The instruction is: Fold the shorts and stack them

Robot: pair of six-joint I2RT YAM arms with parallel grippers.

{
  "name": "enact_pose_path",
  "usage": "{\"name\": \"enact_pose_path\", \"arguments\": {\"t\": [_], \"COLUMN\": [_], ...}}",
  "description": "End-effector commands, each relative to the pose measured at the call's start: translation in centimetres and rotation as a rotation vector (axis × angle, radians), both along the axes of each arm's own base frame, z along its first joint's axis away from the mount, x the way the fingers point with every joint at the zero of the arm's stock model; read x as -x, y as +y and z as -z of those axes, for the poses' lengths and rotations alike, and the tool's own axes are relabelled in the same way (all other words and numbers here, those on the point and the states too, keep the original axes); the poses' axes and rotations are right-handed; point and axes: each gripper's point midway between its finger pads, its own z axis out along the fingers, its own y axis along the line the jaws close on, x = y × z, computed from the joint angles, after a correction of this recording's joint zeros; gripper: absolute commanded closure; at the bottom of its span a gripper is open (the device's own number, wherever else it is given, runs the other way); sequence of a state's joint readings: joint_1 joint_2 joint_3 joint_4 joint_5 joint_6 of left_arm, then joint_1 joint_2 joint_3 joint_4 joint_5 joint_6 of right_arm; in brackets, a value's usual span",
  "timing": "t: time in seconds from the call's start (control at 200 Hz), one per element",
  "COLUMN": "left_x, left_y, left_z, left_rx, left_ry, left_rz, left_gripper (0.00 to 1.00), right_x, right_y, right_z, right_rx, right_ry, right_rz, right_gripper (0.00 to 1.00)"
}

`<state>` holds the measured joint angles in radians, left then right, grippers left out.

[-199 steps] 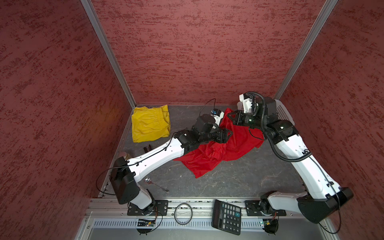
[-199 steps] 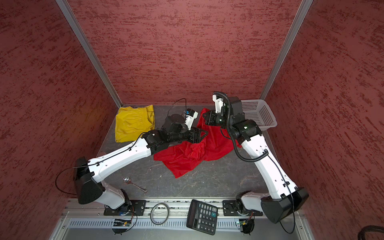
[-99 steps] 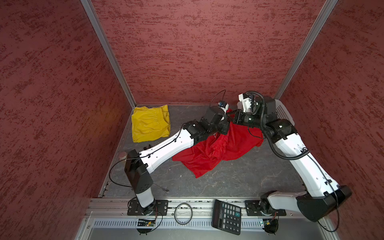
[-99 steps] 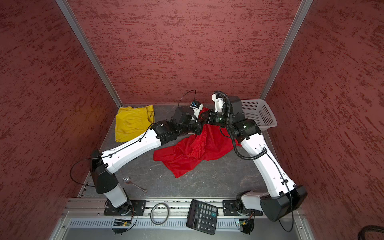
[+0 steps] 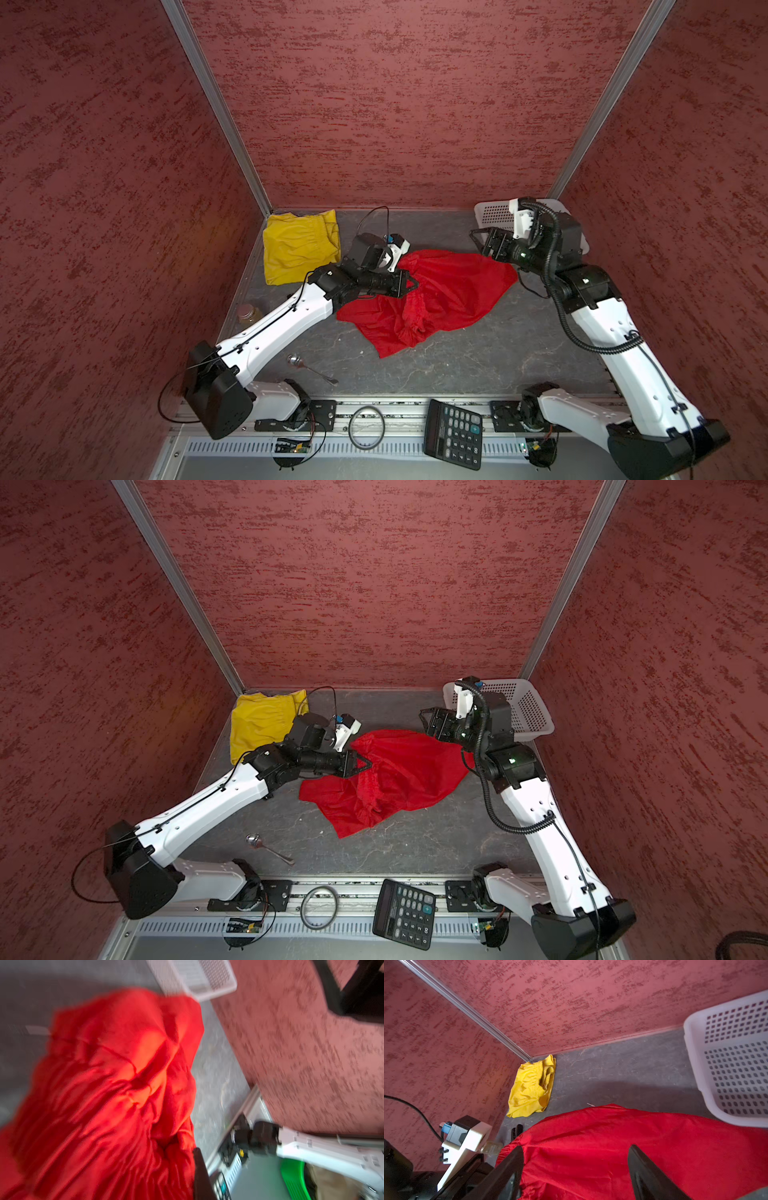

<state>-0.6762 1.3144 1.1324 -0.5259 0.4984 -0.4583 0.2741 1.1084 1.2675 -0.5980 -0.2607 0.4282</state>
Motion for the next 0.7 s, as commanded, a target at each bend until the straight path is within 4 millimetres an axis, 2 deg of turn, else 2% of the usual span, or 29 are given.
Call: {"name": "enact_pose_path", "arguments": {"t": [0.0,0.04,0.065,0.13,0.17,0.351,0.471,0.596,0.641,0.696], "left_x": [3.3,3.9,4.3,5.2,5.7,8.0,8.8,9.2,9.0,8.8], "left_y": [0.5,1.0,1.3,2.0,2.5,4.0,5.1,6.6,7.2,7.7], "left_z": [0.8,1.3,1.6,2.6,3.4,7.6,9.9,12.4,13.1,13.6], "left_rx": [0.046,0.039,0.036,0.023,0.013,-0.044,-0.088,-0.14,-0.165,-0.176], "left_ry": [0.137,0.157,0.17,0.207,0.231,0.352,0.398,0.447,0.459,0.471], "left_rz": [0.068,0.066,0.065,0.057,0.05,0.023,-0.002,-0.05,-0.076,-0.097], "left_gripper": [1.0,1.0,1.0,1.0,1.0,1.0,1.0,1.0,0.84,0.71], "right_x": [-0.5,-0.4,-0.3,0.0,0.1,0.1,-0.6,-1.3,-1.4,-1.4], "right_y": [-1.0,-1.0,-1.0,-1.1,-1.2,-1.8,-3.1,-4.3,-4.4,-4.3], "right_z": [5.4,7.5,8.7,11.7,13.3,18.6,21.2,22.9,23.4,23.9], "right_rx": [0.09,0.105,0.112,0.124,0.122,0.118,0.159,0.179,0.177,0.177], "right_ry": [0.116,0.166,0.193,0.256,0.287,0.382,0.429,0.454,0.463,0.476], "right_rz": [0.035,0.033,0.029,0.029,0.033,0.069,0.116,0.152,0.154,0.147], "right_gripper": [0.22,0.24,0.31,0.56,0.63,0.64,0.62,0.62,0.62,0.62]}}
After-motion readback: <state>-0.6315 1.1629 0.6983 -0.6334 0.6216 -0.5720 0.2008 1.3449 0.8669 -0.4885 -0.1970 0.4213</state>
